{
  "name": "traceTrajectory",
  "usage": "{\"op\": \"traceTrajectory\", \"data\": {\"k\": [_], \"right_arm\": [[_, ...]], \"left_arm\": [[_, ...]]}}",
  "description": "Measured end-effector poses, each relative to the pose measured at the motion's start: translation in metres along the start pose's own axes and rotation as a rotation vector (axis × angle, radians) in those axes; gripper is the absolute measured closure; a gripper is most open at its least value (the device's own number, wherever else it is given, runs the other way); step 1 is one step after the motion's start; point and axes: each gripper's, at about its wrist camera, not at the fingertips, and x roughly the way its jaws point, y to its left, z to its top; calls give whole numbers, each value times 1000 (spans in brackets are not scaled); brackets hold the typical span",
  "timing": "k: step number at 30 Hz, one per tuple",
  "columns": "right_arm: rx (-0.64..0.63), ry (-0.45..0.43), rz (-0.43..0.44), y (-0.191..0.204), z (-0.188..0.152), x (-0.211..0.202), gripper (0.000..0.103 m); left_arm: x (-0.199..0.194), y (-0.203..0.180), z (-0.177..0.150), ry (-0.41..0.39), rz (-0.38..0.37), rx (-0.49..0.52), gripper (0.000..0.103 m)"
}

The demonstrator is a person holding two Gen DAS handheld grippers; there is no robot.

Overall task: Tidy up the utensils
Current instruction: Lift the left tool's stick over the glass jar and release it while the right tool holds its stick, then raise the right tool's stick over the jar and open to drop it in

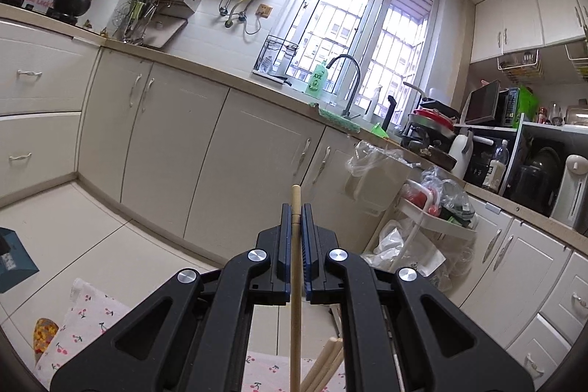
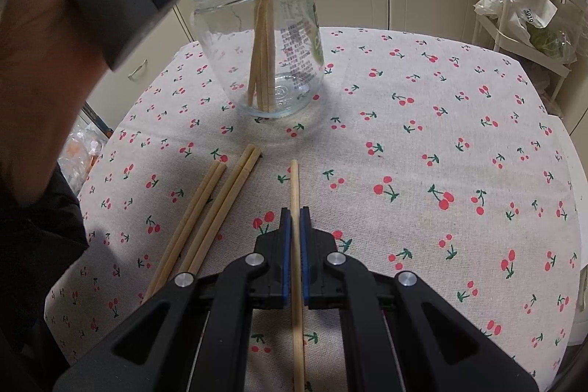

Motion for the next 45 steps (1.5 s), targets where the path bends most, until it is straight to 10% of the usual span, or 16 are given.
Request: {"op": "traceTrajectory", "data": {"k": [30,33,45], "right_arm": [[190,-9,148,-33,4,0,97],[263,-68,221,-42,8,-11,97],[392,-554,403,-46,45,-104,97]], "left_arm": [[-52,2,-53,220,-17,246,86],[-70,13,-53,239,0,233,66],[-119,75,-68,313,87,132,44]]}}
